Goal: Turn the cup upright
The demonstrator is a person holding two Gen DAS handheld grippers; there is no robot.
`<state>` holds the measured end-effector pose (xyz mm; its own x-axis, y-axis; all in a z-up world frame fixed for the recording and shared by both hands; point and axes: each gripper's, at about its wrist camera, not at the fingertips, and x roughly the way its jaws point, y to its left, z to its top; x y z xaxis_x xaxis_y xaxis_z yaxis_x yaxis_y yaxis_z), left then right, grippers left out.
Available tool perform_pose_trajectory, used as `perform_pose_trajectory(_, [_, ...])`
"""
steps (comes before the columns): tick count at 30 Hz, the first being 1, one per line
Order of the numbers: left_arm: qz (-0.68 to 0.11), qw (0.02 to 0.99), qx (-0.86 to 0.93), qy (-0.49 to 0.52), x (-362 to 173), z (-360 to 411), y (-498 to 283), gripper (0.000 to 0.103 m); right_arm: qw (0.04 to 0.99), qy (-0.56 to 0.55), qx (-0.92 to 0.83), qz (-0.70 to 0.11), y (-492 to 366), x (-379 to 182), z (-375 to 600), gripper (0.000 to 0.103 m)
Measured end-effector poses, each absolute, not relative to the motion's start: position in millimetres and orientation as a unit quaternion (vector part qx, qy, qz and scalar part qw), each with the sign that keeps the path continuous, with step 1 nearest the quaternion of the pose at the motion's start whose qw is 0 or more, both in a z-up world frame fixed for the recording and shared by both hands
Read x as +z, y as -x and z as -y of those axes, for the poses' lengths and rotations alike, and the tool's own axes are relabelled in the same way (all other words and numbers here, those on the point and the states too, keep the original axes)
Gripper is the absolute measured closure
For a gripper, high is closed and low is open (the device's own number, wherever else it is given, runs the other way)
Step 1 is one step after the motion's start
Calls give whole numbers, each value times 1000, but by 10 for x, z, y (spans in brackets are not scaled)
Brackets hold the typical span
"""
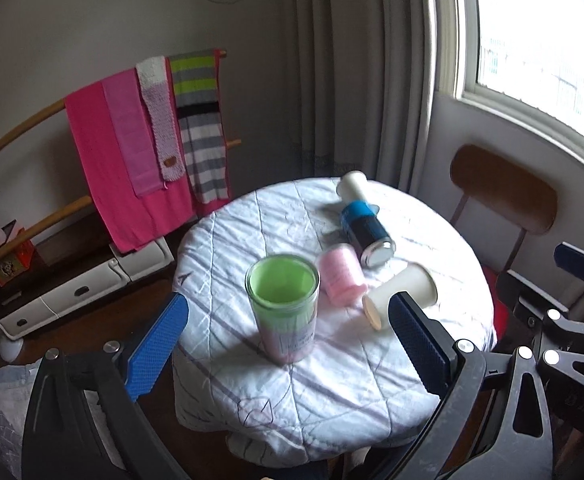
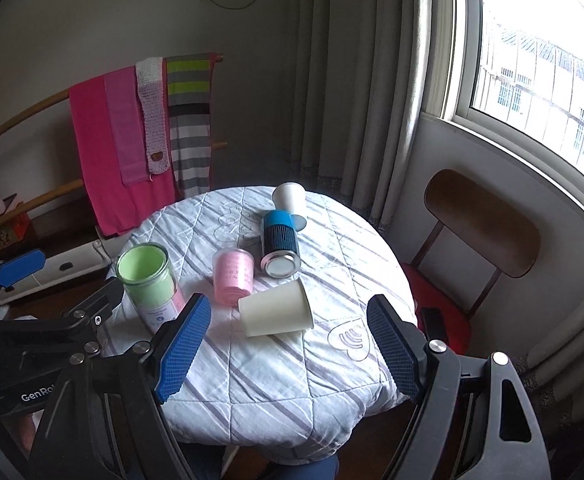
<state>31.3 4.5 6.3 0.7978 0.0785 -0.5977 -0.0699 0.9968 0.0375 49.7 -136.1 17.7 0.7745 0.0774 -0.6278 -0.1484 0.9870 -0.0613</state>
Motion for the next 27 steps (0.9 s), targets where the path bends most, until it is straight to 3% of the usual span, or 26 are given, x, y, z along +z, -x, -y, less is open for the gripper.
perform_pose_trajectory(8, [-262,963,57,-5,203,-6,-254,0,952,66,55,-294,-440,258,1378,21])
perform_pose_trajectory(27, [-230,973,24,-1,162,231,-191,0,966,46,36,-254,-342,271,1630,21])
